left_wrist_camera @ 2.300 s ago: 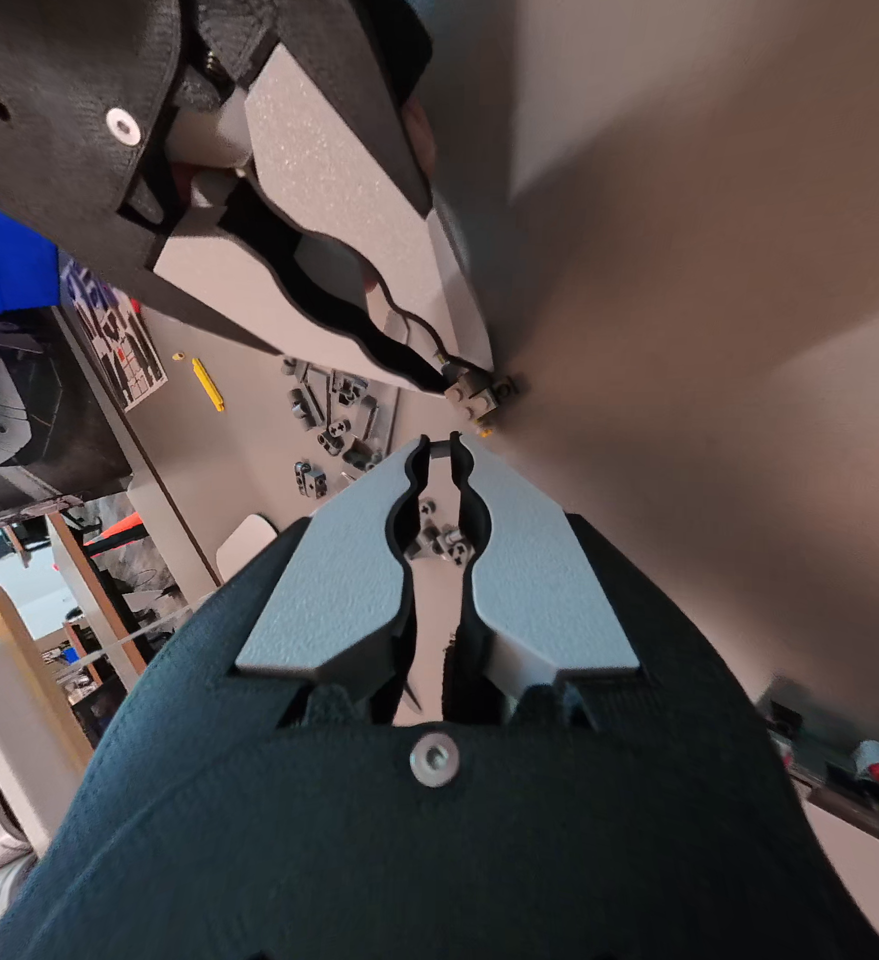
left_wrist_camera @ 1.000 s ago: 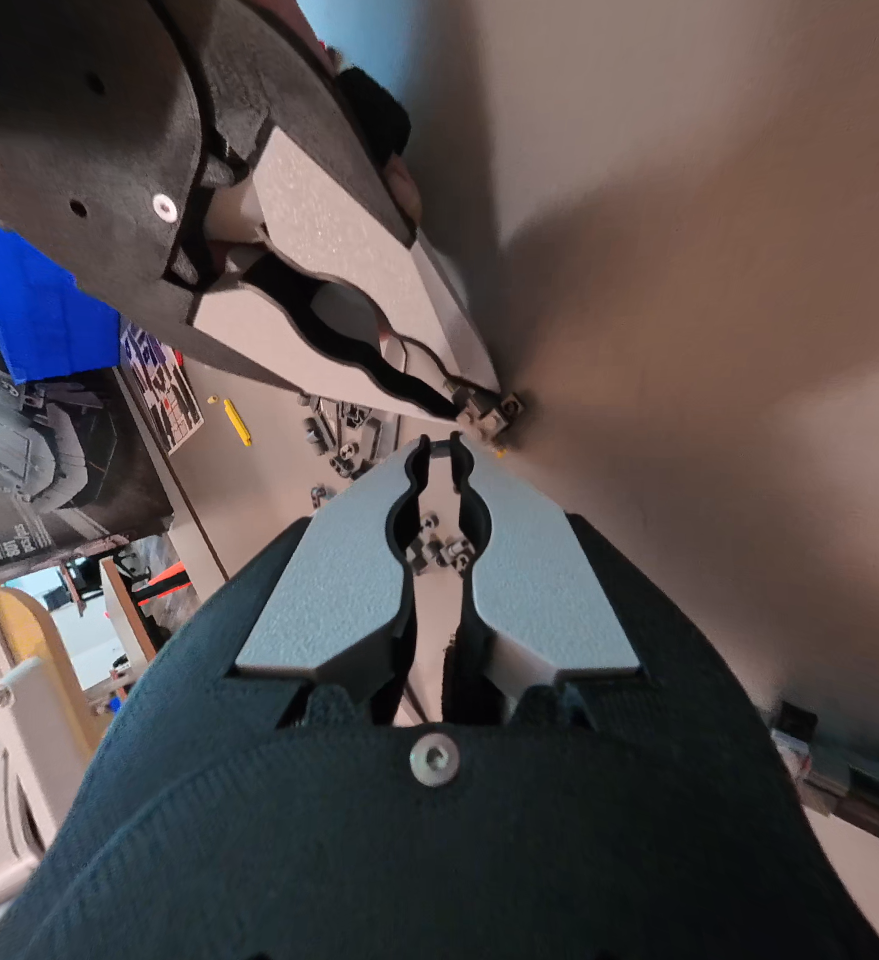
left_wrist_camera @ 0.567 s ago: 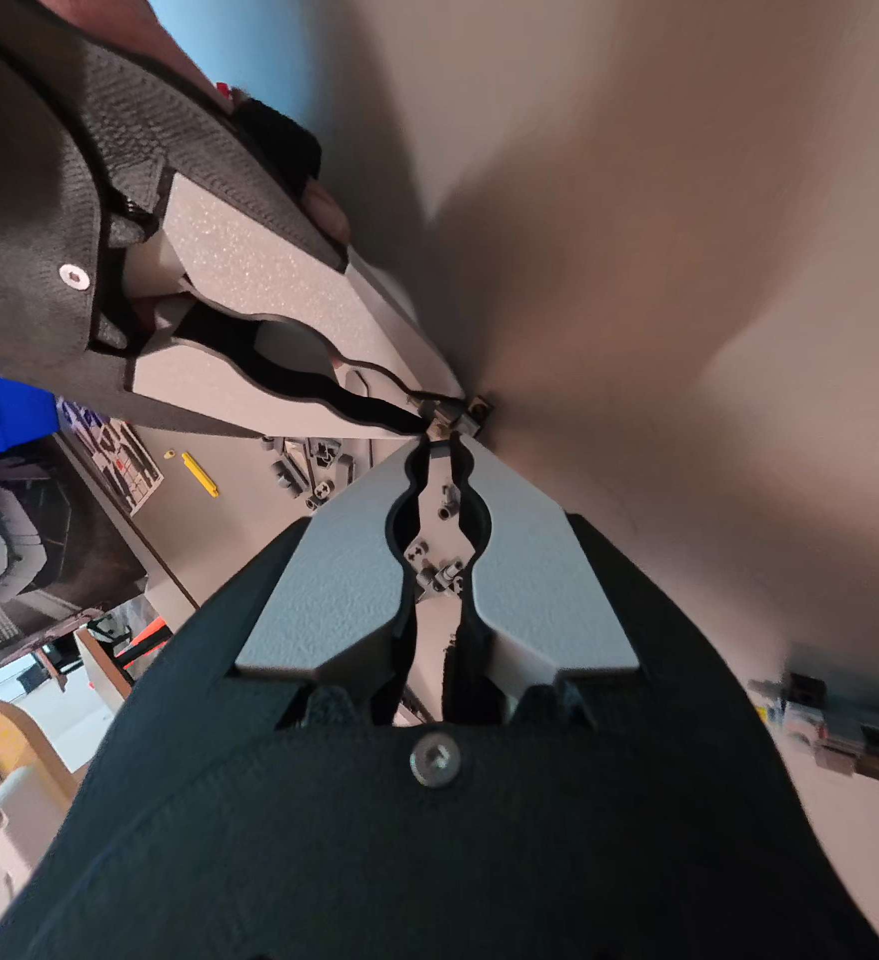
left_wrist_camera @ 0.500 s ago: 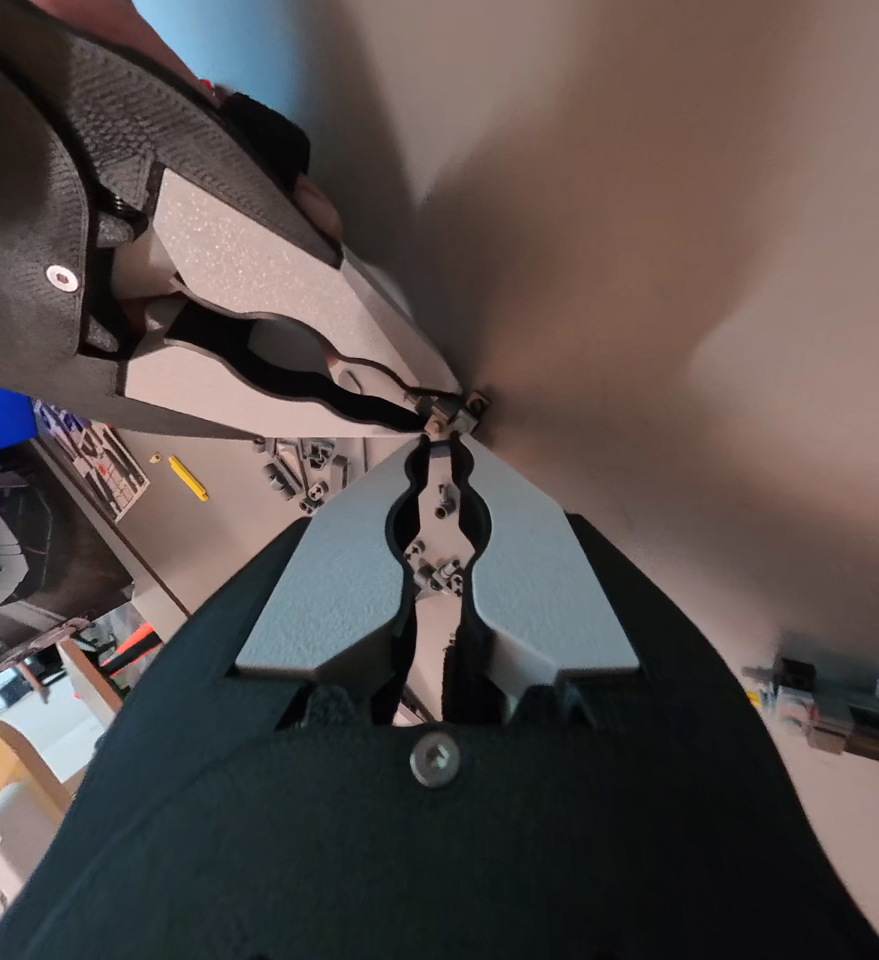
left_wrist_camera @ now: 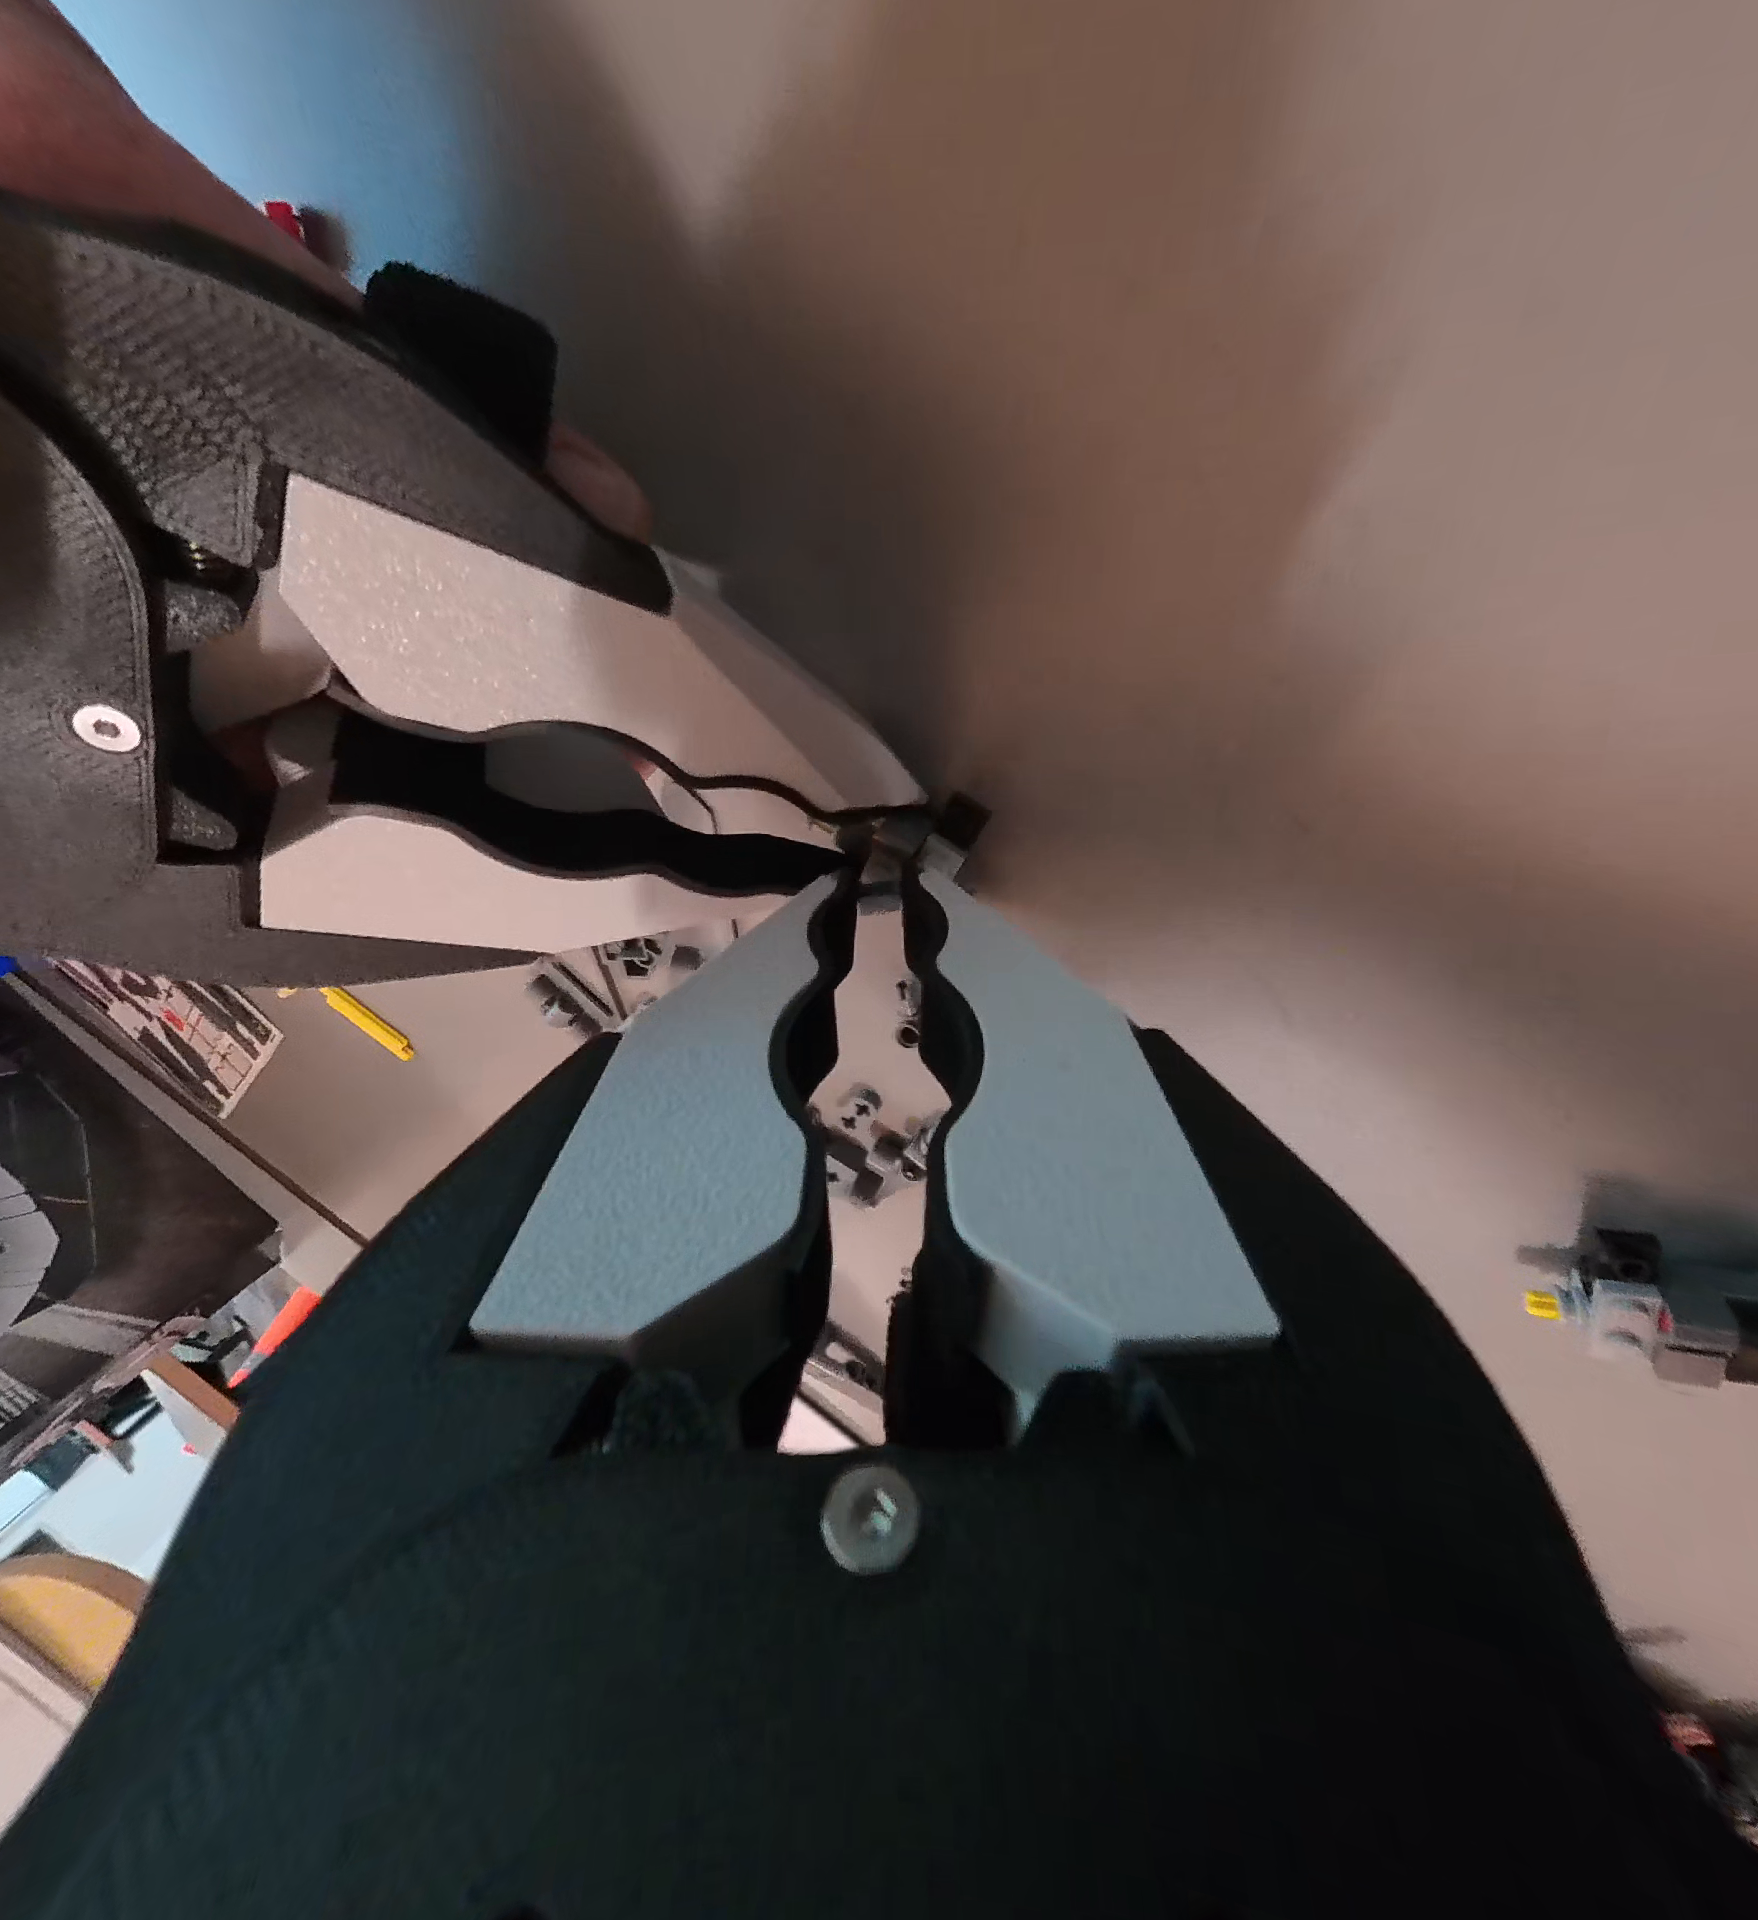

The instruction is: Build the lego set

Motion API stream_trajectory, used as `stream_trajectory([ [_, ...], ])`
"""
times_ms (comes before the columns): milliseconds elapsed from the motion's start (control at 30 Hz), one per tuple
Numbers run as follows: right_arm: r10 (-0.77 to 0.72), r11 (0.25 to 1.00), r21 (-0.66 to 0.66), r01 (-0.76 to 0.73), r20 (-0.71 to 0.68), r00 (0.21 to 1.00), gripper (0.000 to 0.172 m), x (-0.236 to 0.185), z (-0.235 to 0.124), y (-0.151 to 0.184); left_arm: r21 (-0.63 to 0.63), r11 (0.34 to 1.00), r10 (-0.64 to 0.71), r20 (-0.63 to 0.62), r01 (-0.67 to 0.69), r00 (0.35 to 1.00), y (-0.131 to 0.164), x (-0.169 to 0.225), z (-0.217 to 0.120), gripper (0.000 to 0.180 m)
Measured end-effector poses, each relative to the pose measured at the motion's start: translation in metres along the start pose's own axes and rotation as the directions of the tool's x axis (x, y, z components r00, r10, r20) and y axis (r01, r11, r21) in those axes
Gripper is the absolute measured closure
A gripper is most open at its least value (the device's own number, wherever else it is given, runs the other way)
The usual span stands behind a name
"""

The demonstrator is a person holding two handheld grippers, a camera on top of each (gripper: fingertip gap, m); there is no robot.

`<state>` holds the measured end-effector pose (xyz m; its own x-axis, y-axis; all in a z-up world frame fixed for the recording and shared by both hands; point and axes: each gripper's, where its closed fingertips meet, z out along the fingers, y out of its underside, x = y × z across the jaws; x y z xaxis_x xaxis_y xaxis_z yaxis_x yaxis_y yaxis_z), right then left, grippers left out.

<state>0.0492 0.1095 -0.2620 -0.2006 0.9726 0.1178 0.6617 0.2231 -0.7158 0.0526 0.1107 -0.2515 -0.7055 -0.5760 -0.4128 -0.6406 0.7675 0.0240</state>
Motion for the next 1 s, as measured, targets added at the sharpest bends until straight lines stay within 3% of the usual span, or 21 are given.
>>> stream_trajectory([
  [1000,0.006,1.0,0.0,-0.006,-0.003,1.0,0.158,-0.0001,-0.0009,0.0009,-0.014,1.0,0.022,0.076,-0.021,0.997,-0.001,-0.0013,-0.0003,0.174],
])
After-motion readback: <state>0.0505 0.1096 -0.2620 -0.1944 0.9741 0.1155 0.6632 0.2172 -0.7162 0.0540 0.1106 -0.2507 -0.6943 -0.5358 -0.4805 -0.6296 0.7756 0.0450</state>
